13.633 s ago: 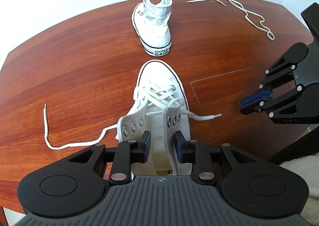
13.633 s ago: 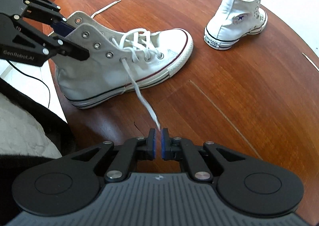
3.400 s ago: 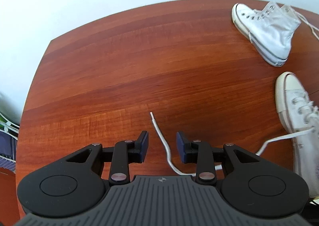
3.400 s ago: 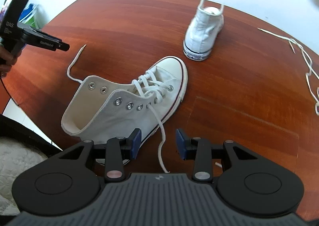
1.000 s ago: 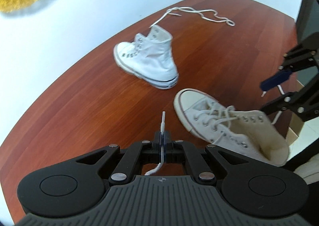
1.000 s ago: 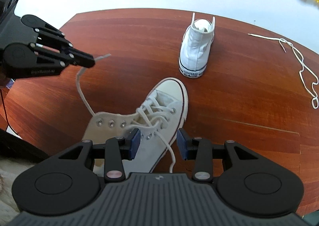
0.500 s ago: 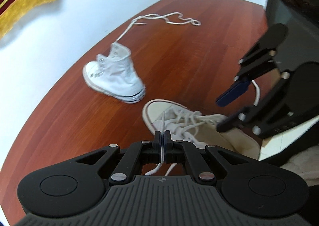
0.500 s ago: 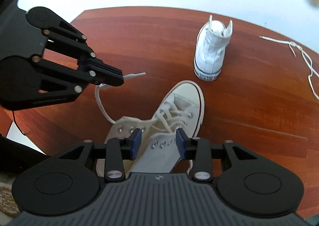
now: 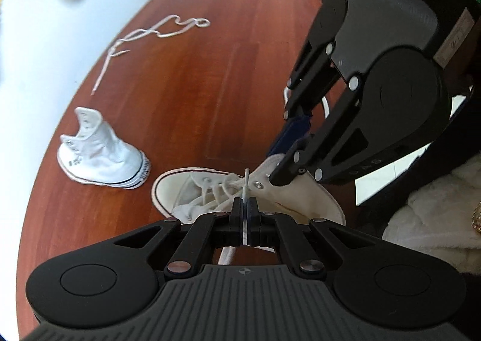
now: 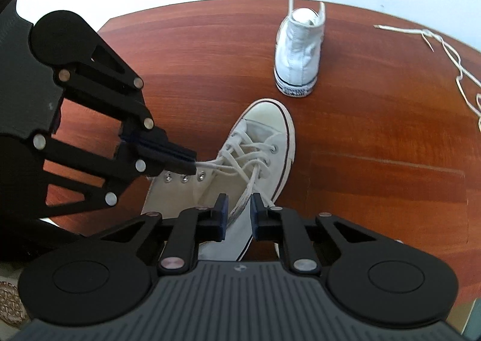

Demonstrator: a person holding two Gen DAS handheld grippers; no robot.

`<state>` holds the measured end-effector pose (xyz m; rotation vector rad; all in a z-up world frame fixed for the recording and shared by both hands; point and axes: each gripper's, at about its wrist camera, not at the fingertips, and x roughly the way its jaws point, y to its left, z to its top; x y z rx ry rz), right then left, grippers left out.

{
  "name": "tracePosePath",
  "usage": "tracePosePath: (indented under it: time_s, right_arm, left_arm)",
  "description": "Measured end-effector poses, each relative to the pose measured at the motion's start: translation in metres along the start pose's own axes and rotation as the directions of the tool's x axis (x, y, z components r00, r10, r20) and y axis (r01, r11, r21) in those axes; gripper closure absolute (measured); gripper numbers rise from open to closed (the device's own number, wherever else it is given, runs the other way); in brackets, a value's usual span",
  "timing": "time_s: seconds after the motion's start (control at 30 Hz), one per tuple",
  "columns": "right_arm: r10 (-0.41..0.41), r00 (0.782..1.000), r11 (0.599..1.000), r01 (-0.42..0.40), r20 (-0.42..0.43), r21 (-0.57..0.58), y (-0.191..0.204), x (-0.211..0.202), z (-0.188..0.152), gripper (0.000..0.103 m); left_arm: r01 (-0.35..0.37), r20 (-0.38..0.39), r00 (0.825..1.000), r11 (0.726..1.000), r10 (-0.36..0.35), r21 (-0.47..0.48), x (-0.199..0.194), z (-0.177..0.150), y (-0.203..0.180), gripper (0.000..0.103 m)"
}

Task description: Lace up shoes with both hands

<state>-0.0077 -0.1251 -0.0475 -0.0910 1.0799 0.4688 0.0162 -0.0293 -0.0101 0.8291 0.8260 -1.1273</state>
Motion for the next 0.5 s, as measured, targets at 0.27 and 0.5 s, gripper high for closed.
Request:
tracePosePath:
  time_s: [0.27, 0.5]
  right_arm:
    - [0.005, 1.000, 0.998, -0.005, 0.005, 0.057, -0.006, 0.000, -0.005, 0.088]
    - [0.005, 1.000, 0.998, -0.006, 0.013, 0.067, -0.007, 0.001, -0.005, 0.088]
  left_arm:
    - [0.043, -0.081, 0.996, 0.996, -0.036, 0.084, 0.026, 0.005, -0.002, 0.101]
    - [0.061, -0.104, 0.993, 0.992, -0.050, 0.109, 0.038, 0.007, 0.000, 0.101]
